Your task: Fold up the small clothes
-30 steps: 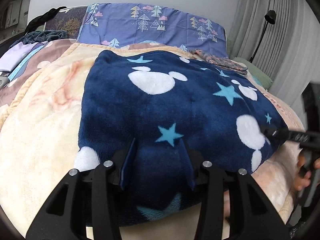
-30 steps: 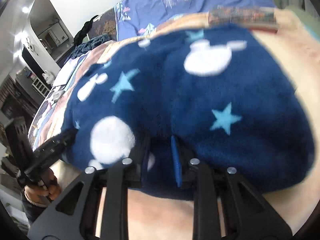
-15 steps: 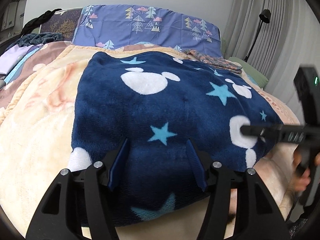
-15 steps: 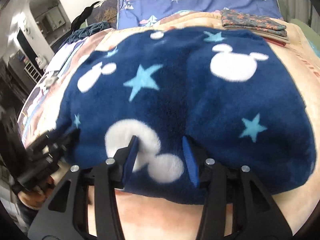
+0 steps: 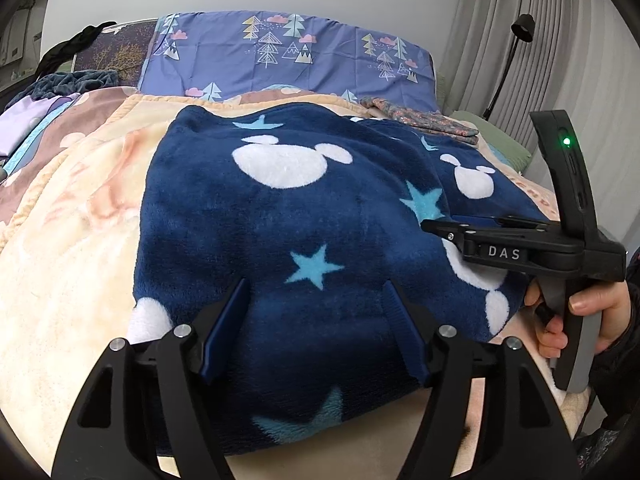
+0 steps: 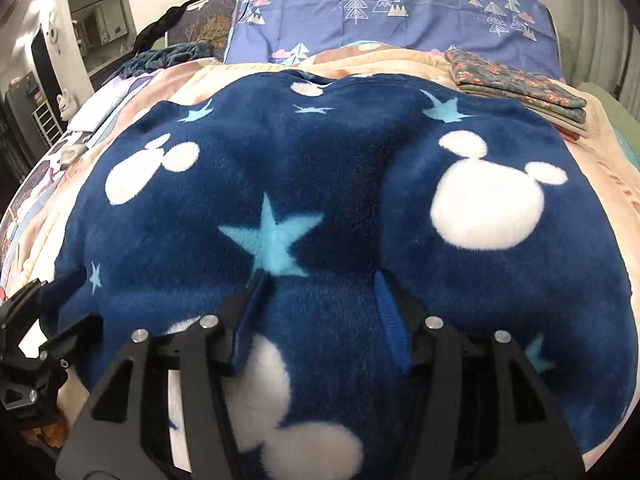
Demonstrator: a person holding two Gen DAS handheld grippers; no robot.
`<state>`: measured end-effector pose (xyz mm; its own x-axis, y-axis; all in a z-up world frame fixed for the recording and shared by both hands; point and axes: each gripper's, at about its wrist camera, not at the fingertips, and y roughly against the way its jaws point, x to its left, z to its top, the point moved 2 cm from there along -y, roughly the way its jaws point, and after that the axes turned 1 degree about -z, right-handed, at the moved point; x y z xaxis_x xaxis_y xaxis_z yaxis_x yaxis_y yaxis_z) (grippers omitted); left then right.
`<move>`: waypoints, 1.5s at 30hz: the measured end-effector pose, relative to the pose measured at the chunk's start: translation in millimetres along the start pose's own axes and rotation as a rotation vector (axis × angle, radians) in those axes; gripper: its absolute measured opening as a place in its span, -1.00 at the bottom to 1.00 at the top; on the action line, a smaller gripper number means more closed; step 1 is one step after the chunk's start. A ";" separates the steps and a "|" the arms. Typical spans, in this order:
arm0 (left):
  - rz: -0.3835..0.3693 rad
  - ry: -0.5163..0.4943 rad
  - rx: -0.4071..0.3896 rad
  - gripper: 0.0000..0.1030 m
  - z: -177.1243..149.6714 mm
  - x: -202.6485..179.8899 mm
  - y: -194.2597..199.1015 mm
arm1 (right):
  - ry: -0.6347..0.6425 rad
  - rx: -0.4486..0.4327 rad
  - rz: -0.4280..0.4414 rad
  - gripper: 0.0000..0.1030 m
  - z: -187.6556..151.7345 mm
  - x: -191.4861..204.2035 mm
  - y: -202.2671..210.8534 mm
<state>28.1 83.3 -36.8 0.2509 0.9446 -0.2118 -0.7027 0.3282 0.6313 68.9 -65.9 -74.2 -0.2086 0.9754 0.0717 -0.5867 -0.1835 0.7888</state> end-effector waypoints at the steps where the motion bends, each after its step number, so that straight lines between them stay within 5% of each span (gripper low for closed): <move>1: 0.002 0.001 -0.002 0.35 0.8 -0.1 1.0 | 0.000 0.006 0.010 0.08 1.2 -1.2 -0.7; 2: 0.011 0.002 -0.007 0.30 2.8 -0.5 3.4 | -0.002 0.011 0.014 0.08 3.1 -2.1 -1.2; 4: -0.006 0.030 -0.040 -0.25 15.5 1.1 15.3 | 0.000 0.016 0.006 0.08 4.7 -2.5 0.8; 6: -0.065 0.076 -0.091 -0.40 34.1 7.9 26.8 | 0.016 0.024 -0.020 0.07 8.8 7.7 2.2; 8: -0.023 0.066 -0.108 -0.40 45.9 13.3 25.0 | 0.020 0.047 -0.028 0.06 13.6 10.6 12.7; 10: 0.059 0.047 -0.028 -0.40 45.1 23.5 -0.7 | 0.000 0.052 0.020 0.05 27.5 10.3 22.0; 11: 0.071 0.064 0.046 -0.40 35.8 31.1 -22.8 | -0.018 0.017 0.041 0.05 38.9 9.2 31.8; 15: 0.057 0.052 0.002 -0.38 28.6 30.1 -22.1 | -0.012 -0.130 -0.008 0.07 64.6 9.2 48.8; 18: 0.061 0.038 0.002 -0.37 26.8 27.5 -24.1 | -0.021 0.109 -0.012 0.13 46.5 4.5 -26.9; 22: 0.072 0.022 0.000 -0.35 24.6 25.5 -22.7 | -0.033 0.119 -0.013 0.11 57.6 6.0 -16.9; 24: 0.062 0.031 -0.002 -0.35 25.6 28.9 -22.6 | -0.071 0.061 0.047 0.03 80.0 5.6 5.5; 27: 0.057 0.035 -0.005 -0.35 25.0 30.1 -22.0 | -0.035 -0.091 -0.013 0.03 107.2 9.5 19.4; 30: 0.051 0.035 -0.005 -0.34 24.5 29.7 -21.5 | -0.052 0.171 -0.049 0.07 93.6 1.7 -70.9; 34: 0.038 0.041 -0.006 -0.31 26.0 32.4 -22.1 | -0.060 0.144 -0.053 0.07 117.7 7.9 -51.9; 38: 0.028 0.044 -0.007 -0.29 26.2 33.5 -22.3 | -0.036 -0.030 -0.046 0.06 160.6 21.5 -17.1; 39: 0.028 0.044 -0.007 -0.29 26.3 33.5 -22.4 | -0.034 -0.021 -0.048 0.08 165.4 21.3 -23.9; 42: 0.024 0.045 -0.009 -0.28 26.3 33.3 -22.6 | -0.059 0.196 -0.084 0.17 155.2 6.1 -111.4; 45: 0.018 0.048 -0.009 -0.25 26.6 33.9 -23.3 | -0.062 0.179 -0.069 0.17 155.4 3.8 -124.4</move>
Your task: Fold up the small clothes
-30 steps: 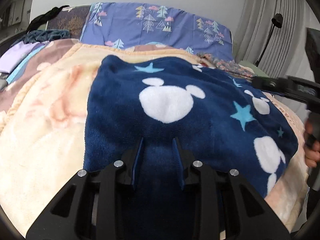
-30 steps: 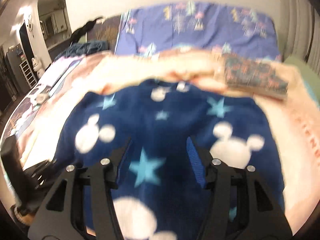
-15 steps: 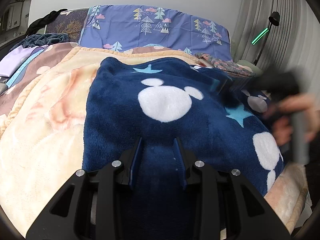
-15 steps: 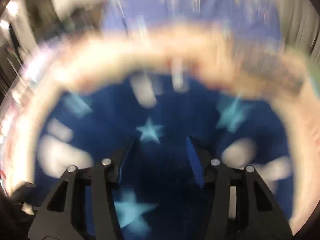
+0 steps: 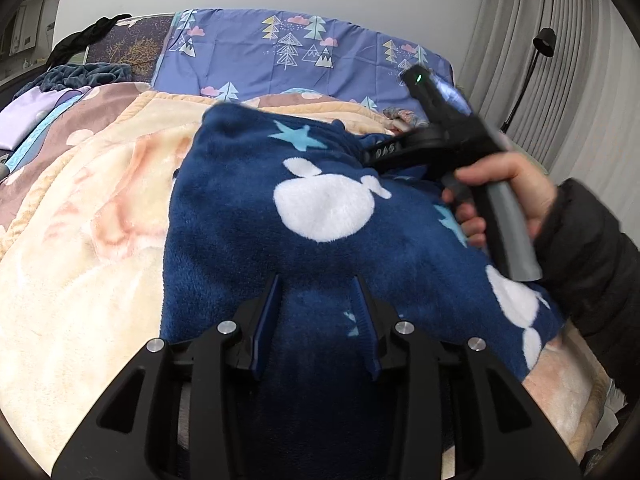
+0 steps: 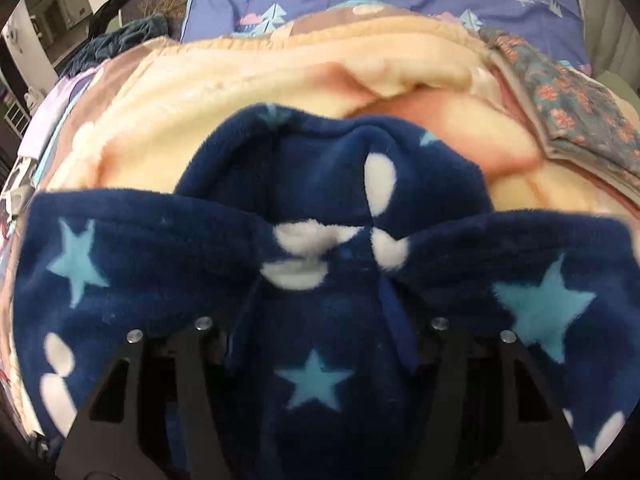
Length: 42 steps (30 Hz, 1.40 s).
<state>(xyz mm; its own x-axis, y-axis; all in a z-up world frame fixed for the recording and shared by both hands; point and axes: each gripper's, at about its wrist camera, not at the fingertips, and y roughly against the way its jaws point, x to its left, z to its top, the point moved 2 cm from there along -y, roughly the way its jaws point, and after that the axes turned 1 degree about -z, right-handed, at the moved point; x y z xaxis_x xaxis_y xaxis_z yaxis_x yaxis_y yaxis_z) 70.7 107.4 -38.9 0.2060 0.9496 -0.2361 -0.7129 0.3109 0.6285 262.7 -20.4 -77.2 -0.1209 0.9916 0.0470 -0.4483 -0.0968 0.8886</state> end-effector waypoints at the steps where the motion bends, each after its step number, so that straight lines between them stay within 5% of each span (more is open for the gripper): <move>1: -0.006 0.003 -0.001 -0.24 0.1 0.0 0.1 | 0.028 -0.006 -0.028 0.16 -1.2 5.2 2.5; 7: -0.014 0.003 -0.003 -0.19 -0.8 -1.4 0.3 | -0.032 -0.102 0.033 0.15 -26.4 -5.4 74.5; 13: -0.015 -0.006 -0.003 -0.18 -1.5 -0.1 0.3 | 0.103 -0.267 0.104 0.19 -135.5 0.1 172.9; 16: -0.018 -0.008 -0.002 -0.16 -2.4 -0.1 0.5 | 0.157 -0.122 0.052 0.26 -202.3 6.1 125.4; 18: -0.013 -0.021 -0.001 -0.11 -3.1 -2.9 0.4 | 0.237 -0.221 -0.002 0.26 -211.6 11.9 127.5; 23: -0.014 -0.023 -0.009 -0.09 -3.5 -1.4 2.7 | 0.164 -0.199 0.032 0.26 -201.7 5.1 156.5; 27: -0.025 -0.015 -0.017 -0.09 -4.6 0.3 5.0 | 0.170 -0.271 0.047 0.26 -218.2 6.0 180.5; 30: -0.029 -0.018 -0.021 -0.07 -6.1 -1.2 8.9 | 0.093 -0.114 0.109 0.32 -234.1 -6.2 144.4; 35: -0.184 0.094 -0.101 0.45 -7.9 24.0 58.5 | 0.148 -0.217 0.071 0.31 -239.1 0.2 179.8; 39: -0.076 0.136 -0.137 0.46 -16.3 55.9 82.0 | 0.369 -0.399 0.003 0.37 -243.4 37.8 214.4; 42: -0.158 0.260 -0.117 0.46 -29.0 79.2 80.9 | 0.523 -0.383 0.082 0.37 -255.7 80.8 209.6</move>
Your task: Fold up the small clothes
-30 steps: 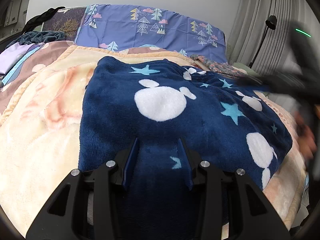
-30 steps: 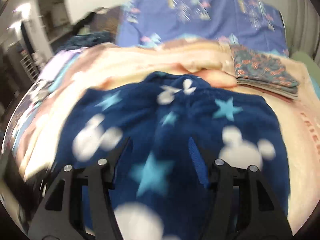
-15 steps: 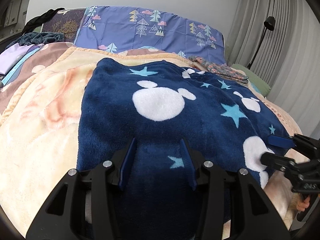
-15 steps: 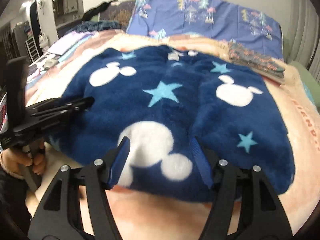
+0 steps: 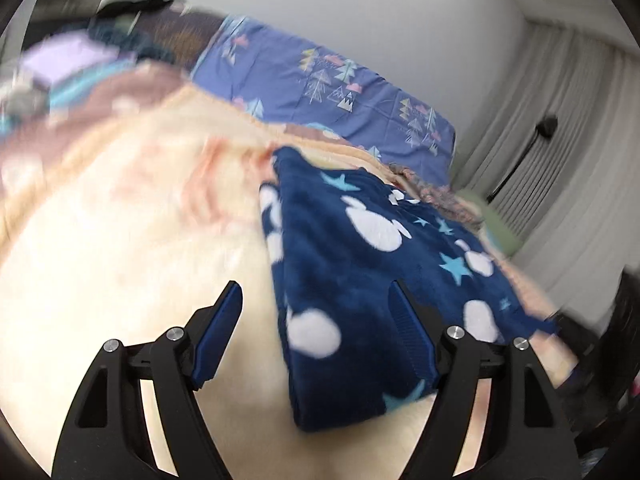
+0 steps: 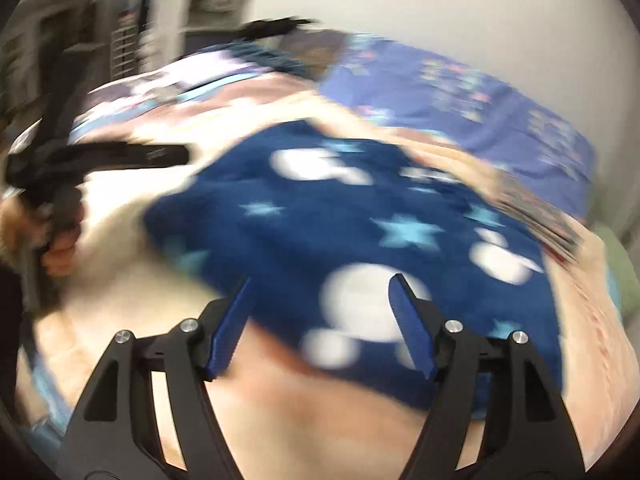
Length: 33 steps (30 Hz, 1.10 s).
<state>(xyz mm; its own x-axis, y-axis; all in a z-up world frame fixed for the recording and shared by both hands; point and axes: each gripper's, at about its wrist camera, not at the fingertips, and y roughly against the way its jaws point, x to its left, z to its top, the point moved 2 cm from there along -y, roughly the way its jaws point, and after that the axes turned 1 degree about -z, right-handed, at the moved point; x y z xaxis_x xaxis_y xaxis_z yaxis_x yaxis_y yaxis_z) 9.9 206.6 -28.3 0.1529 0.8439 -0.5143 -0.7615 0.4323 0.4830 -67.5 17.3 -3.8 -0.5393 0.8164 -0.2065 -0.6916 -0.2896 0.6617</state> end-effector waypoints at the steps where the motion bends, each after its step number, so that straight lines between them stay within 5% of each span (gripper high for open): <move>1: -0.026 0.028 0.009 0.46 -3.9 5.6 -0.7 | 0.026 0.007 0.026 0.38 1.3 11.7 -3.6; 8: -0.078 0.151 0.057 0.46 -15.7 29.1 -12.1 | 0.321 -0.051 0.019 0.46 14.0 90.9 -16.3; 16: -0.225 0.264 0.039 0.46 -18.3 50.3 -13.2 | 0.576 -0.080 -0.069 0.51 -0.8 122.5 -44.5; 23: -0.273 0.302 0.035 0.46 -16.4 58.0 -17.0 | 0.657 -0.142 -0.114 0.55 7.4 149.6 -59.6; 33: -0.315 0.345 0.026 0.46 -7.9 61.1 -15.7 | 0.580 -0.137 -0.117 0.55 3.3 144.7 -57.7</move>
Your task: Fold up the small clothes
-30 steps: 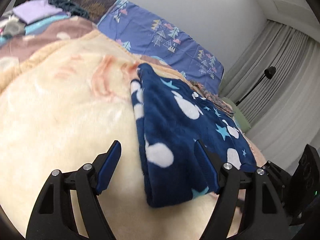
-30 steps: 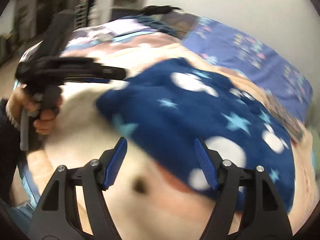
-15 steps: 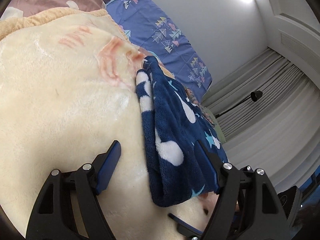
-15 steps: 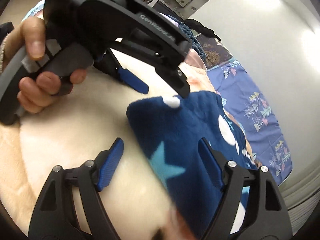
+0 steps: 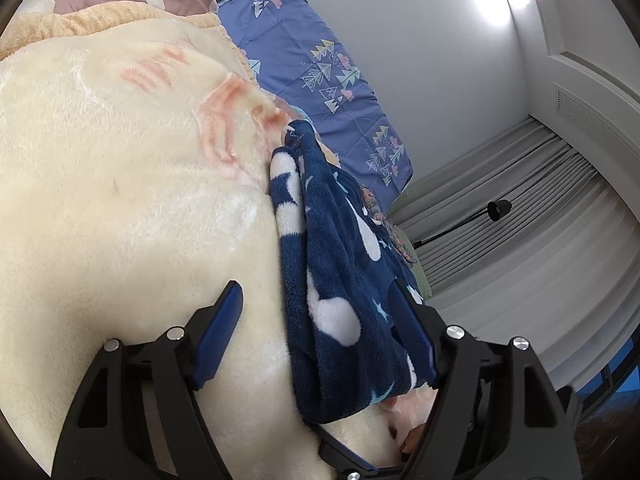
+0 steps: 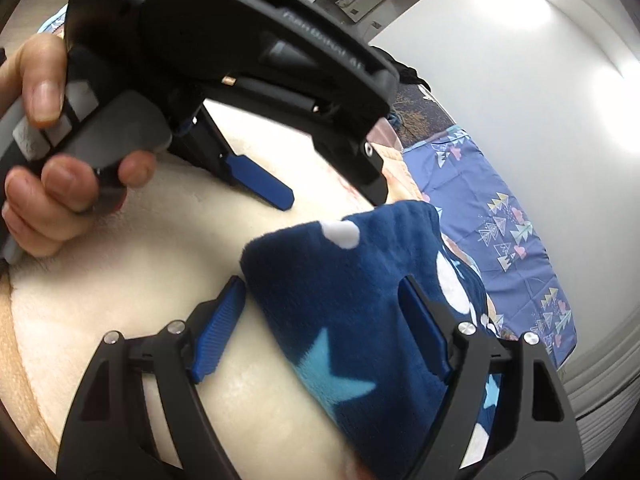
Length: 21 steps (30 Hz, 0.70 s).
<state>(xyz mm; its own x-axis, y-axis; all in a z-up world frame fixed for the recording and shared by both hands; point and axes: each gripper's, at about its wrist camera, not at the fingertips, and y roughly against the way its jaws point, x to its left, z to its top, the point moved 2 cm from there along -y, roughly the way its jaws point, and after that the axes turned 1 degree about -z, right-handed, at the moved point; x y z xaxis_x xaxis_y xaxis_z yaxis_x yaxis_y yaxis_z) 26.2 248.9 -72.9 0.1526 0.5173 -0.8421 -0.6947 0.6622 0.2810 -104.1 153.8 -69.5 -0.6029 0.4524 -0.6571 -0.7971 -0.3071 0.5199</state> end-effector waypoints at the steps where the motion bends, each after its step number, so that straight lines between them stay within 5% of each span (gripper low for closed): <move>1: -0.014 -0.002 0.013 0.46 5.0 -3.4 -1.3 | 0.001 -0.002 0.000 0.55 0.5 1.4 -0.8; 6: -0.020 -0.059 0.080 0.46 53.3 -18.8 -27.5 | 0.008 -0.005 0.001 0.55 4.2 6.1 -7.4; 11: 0.008 -0.007 0.223 0.46 72.6 5.9 -81.7 | -0.002 0.001 -0.016 0.55 1.3 -2.2 -5.6; 21: -0.043 -0.064 0.253 0.45 88.7 3.2 -115.9 | 0.025 0.019 -0.051 0.59 13.0 4.0 -20.9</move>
<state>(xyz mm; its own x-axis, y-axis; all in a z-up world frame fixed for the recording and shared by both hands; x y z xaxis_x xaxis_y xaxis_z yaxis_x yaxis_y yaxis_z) 169.6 221.9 -67.3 0.2281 0.5141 -0.8269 -0.4903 0.7944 0.3586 -89.5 172.9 -75.9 -0.5622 0.4459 -0.6964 -0.8263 -0.2679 0.4955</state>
